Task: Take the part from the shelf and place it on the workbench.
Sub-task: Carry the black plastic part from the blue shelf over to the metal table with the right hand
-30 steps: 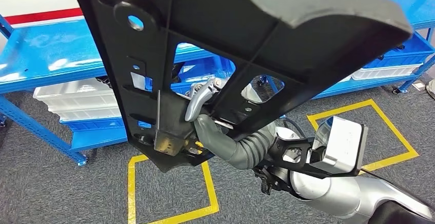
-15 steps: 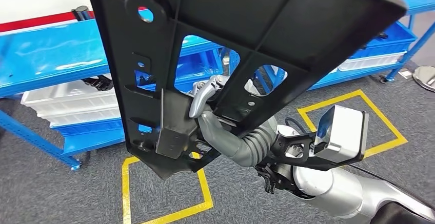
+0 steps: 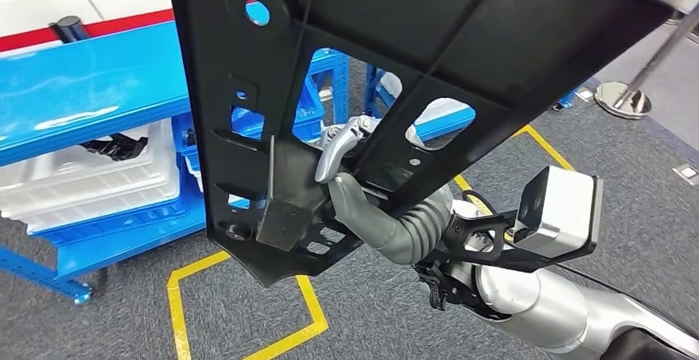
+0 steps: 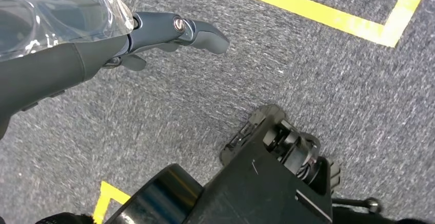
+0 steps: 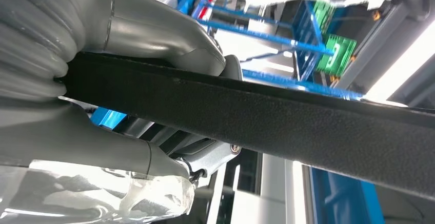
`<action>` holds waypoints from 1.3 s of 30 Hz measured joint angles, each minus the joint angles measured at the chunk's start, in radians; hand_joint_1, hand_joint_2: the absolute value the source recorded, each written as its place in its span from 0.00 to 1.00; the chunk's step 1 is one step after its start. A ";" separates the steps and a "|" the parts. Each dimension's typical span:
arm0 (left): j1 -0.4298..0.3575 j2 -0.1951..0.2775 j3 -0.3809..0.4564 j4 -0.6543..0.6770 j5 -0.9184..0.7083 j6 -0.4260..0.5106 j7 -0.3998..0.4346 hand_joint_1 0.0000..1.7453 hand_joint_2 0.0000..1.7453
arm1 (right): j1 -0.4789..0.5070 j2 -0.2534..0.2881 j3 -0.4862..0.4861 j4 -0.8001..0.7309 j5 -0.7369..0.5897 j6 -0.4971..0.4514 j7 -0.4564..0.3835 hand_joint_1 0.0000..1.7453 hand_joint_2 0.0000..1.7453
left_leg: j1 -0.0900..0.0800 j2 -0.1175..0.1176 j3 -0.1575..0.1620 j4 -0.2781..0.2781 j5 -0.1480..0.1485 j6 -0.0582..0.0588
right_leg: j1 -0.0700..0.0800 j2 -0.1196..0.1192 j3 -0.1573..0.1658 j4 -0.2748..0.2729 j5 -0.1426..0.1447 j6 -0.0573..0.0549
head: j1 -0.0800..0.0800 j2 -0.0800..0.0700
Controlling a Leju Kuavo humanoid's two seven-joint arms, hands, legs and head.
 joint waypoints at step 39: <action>0.046 0.000 0.040 0.000 0.143 0.066 -0.081 0.00 1.00 | 0.578 -0.246 -0.249 -0.295 0.344 -0.026 0.042 1.00 1.00 | -0.002 -0.010 -0.014 0.107 -0.101 -0.036 | 0.003 0.007 0.061 -0.142 0.048 -0.038 | 0.004 0.000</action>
